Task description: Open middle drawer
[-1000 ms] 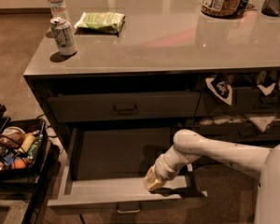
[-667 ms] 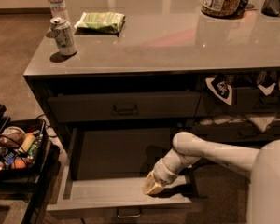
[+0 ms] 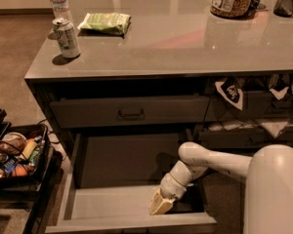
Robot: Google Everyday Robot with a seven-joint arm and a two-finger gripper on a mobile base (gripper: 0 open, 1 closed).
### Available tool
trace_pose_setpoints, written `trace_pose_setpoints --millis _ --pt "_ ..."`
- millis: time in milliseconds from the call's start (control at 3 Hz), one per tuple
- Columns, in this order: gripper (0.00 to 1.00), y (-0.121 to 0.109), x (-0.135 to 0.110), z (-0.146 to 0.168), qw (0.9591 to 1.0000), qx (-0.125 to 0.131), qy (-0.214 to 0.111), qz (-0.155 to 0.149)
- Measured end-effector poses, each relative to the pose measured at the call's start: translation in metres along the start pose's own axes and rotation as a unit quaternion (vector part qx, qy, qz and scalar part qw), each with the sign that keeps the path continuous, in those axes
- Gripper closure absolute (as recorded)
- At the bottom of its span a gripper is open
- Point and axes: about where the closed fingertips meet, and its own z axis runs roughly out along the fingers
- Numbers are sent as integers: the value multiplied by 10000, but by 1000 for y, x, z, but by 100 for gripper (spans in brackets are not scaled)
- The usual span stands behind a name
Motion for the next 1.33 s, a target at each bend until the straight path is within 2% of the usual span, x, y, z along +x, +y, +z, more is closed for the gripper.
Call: trace_pose_setpoints --millis 667,1333 --pt "100 27 7 6 9990 -260 -86 356" --pt "100 59 7 30 9965 -171 -414 707"
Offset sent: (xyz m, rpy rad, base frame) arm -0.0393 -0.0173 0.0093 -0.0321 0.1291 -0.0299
